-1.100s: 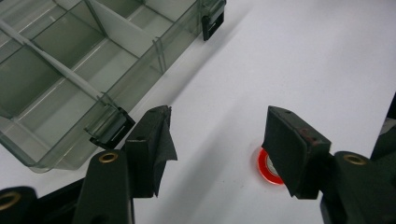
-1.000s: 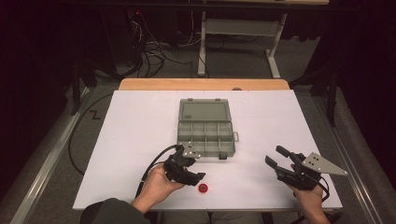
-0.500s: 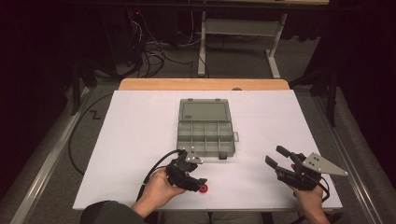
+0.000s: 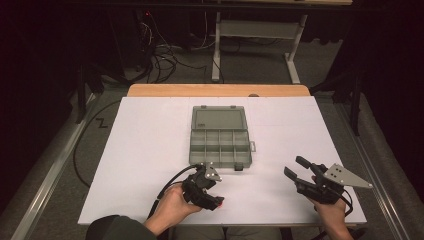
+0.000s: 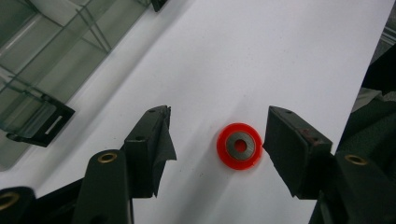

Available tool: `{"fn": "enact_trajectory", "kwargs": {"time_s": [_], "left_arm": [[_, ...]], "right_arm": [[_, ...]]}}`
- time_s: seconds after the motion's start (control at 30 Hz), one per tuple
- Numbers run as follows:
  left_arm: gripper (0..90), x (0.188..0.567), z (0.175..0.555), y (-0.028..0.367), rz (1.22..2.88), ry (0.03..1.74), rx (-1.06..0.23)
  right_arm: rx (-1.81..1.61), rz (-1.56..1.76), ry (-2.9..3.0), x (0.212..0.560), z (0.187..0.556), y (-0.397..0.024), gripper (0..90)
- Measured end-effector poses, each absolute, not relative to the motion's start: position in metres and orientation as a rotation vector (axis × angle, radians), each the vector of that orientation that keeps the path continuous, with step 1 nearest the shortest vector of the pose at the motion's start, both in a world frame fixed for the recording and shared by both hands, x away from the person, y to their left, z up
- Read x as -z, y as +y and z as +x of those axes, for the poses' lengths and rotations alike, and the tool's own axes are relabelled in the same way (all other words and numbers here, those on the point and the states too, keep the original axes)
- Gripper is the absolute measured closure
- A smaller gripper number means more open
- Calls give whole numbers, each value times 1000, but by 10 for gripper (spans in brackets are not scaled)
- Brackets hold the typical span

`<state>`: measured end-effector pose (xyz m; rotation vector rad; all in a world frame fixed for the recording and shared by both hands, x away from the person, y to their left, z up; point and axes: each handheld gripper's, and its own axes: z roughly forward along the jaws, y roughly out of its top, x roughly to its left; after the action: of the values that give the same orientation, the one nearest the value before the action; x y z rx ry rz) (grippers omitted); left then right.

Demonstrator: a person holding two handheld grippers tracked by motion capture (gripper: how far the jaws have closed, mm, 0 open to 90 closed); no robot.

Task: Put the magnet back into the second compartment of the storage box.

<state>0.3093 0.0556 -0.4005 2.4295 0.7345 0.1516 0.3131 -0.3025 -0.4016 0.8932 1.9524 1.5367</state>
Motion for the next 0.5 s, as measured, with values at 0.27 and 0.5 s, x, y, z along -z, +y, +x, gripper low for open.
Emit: {"fn": "enact_trajectory", "kwargs": {"time_s": [0.27, 0.5], "left_arm": [[405, 405, 308, 50, 2459, 720, -124], [415, 409, 308, 46, 2494, 708, -116]], "right_arm": [[-1536, 895, 1954, 402, 313, -302, 418], [-1537, 896, 1954, 402, 313, -302, 418]]}}
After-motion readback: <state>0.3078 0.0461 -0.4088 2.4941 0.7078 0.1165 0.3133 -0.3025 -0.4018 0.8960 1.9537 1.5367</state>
